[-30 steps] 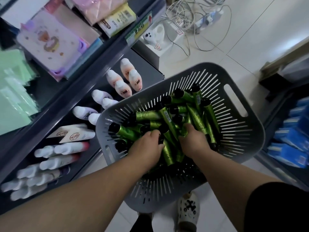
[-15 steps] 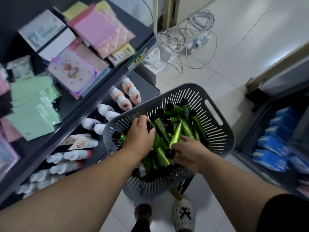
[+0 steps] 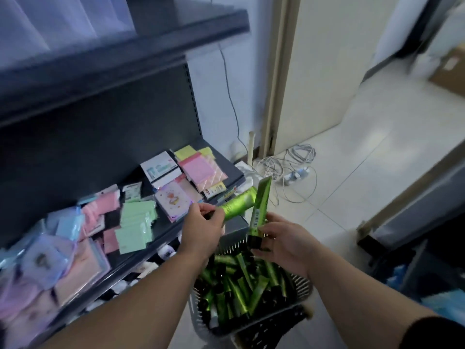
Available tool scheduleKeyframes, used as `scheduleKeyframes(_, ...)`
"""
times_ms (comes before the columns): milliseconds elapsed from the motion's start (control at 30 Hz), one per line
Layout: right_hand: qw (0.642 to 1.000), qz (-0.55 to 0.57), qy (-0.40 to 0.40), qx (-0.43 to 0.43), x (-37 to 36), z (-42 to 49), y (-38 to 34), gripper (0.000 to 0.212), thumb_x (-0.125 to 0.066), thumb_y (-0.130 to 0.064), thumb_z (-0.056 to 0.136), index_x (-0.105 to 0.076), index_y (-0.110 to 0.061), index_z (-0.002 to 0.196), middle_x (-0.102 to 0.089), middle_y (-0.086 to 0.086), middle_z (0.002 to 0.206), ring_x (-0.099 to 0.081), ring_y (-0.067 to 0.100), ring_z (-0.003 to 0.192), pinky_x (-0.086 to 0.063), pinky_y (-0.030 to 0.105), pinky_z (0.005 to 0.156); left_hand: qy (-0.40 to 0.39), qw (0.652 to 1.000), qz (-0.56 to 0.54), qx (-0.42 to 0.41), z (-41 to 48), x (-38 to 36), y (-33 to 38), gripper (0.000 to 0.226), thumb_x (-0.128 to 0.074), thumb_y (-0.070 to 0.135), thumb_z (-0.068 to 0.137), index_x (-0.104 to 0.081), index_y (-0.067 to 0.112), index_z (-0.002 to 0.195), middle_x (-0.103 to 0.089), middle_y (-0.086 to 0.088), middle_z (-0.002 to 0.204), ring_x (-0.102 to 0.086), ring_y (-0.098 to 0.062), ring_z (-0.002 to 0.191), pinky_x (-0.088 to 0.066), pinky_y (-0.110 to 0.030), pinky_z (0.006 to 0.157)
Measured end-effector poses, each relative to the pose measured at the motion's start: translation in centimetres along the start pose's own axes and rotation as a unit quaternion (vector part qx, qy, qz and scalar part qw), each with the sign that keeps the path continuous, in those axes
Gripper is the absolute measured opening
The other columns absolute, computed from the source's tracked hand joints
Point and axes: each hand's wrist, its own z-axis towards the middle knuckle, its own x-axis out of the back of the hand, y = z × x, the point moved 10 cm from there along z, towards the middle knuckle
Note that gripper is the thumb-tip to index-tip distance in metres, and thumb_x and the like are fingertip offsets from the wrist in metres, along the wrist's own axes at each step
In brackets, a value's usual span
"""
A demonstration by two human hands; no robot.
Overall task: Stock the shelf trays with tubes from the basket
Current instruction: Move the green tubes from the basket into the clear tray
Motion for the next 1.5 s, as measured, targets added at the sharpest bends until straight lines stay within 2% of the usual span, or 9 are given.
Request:
scheduleKeyframes(100,0.999,-0.021,-0.018,0.031,-3.4,-2.7,-3.5,0.025,-0.046,-0.006,0.096,-0.057,-0.012,0.119,-0.063,0.01,0.09,-0.064,0.023,0.082,-0.053,0.04,0.074,0.041,0.998,-0.022,-0.04,-2.6,2.5,4.6,0.013,-0.06,0.025,0.09,-0.053,0.015,0.096,-0.058,0.001,0.085,-0.054,-0.011,0.07,-0.042,-0.02,0.052)
scheduleKeyframes(300,0.988,-0.088,-0.041,0.118,-10.9,-7.2,-9.4,0.017,-0.048,-0.012,0.099,-0.059,-0.011,0.111,-0.068,0.007,0.107,-0.067,0.023,0.096,-0.052,0.044,0.088,0.045,0.99,-0.106,-0.078,-7.6,8.5,11.1,0.021,-0.067,0.024,0.079,-0.059,0.028,0.098,-0.068,0.004,0.093,-0.065,-0.017,0.084,-0.054,-0.04,0.088)
scheduleKeyframes(500,0.97,-0.117,-0.159,0.143,-22.0,-11.0,-11.7,0.018,-0.048,-0.014,0.1,-0.062,-0.015,0.11,-0.068,0.007,0.111,-0.067,0.02,0.094,-0.053,0.04,0.087,0.015,0.991,-0.066,-0.117,-11.9,15.5,16.5,0.03,-0.067,0.004,0.082,-0.064,0.026,0.102,-0.07,0.0,0.086,-0.058,-0.015,0.071,-0.046,-0.025,0.06)
scheduleKeyframes(600,0.955,-0.153,-0.206,0.147,-27.5,-12.9,-11.7,0.021,-0.046,-0.013,0.1,-0.061,-0.014,0.115,-0.071,0.004,0.107,-0.068,0.017,0.088,-0.054,0.03,0.067,0.031,0.99,-0.016,-0.135,-13.3,19.8,18.3,0.023,-0.063,0.004,0.086,-0.069,0.021,0.101,-0.069,-0.001,0.081,-0.055,-0.012,0.064,-0.043,-0.023,0.059)
scheduleKeyframes(867,0.912,-0.287,-0.189,0.223,-38.5,-14.9,-11.9,0.022,-0.049,-0.019,0.1,-0.055,-0.013,0.12,-0.067,0.005,0.096,-0.063,0.017,0.077,-0.052,0.031,0.07,0.176,0.971,-0.011,-0.16,-16.0,33.6,19.0,0.017,-0.059,0.021,0.093,-0.058,0.027,0.109,-0.065,0.001,0.097,-0.054,-0.011,0.075,-0.041,-0.024,0.067)
scheduleKeyframes(1133,0.877,-0.356,-0.173,0.273,-49.6,-16.7,-10.3,0.021,-0.042,-0.038,0.101,-0.054,-0.024,0.112,-0.067,0.004,0.083,-0.054,0.016,0.061,-0.045,0.025,0.05,0.242,0.949,-0.108,-0.168,-17.9,46.3,19.2,0.022,-0.05,0.032,0.098,-0.056,0.023,0.117,-0.062,0.003,0.102,-0.056,-0.015,0.087,-0.043,-0.026,0.069)
scheduleKeyframes(1233,0.894,-0.343,-0.147,0.25,-53.0,-16.6,-9.4,0.042,-0.031,-0.047,0.102,-0.058,-0.015,0.103,-0.064,0.006,0.081,-0.053,0.018,0.062,-0.046,0.027,0.053,0.243,0.943,-0.168,-0.153,-18.0,50.7,18.5,0.027,-0.049,0.031,0.098,-0.055,0.019,0.122,-0.064,-0.002,0.103,-0.06,-0.02,0.094,-0.045,-0.03,0.072)
scheduleKeyframes(1333,0.917,-0.297,-0.161,0.213,-56.5,-16.4,-8.3,0.036,-0.038,-0.041,0.102,-0.059,-0.012,0.105,-0.062,0.009,0.084,-0.056,0.02,0.069,-0.05,0.032,0.062,0.241,0.939,-0.191,-0.152,-17.7,54.8,18.2,0.028,-0.05,0.022,0.099,-0.048,0.023,0.127,-0.065,-0.005,0.107,-0.064,-0.018,0.094,-0.047,-0.028,0.066)
scheduleKeyframes(1500,0.902,-0.285,-0.208,0.25,-62.1,-15.7,-7.4,0.023,-0.052,-0.021,0.099,-0.055,-0.024,0.121,-0.061,0.005,0.097,-0.06,0.02,0.081,-0.051,0.035,0.074,0.262,0.937,-0.162,-0.164,-17.1,60.9,18.3,0.053,-0.054,0.031,0.096,-0.035,0.021,0.144,-0.054,-0.002,0.132,-0.055,-0.022,0.115,-0.043,-0.045,0.104)
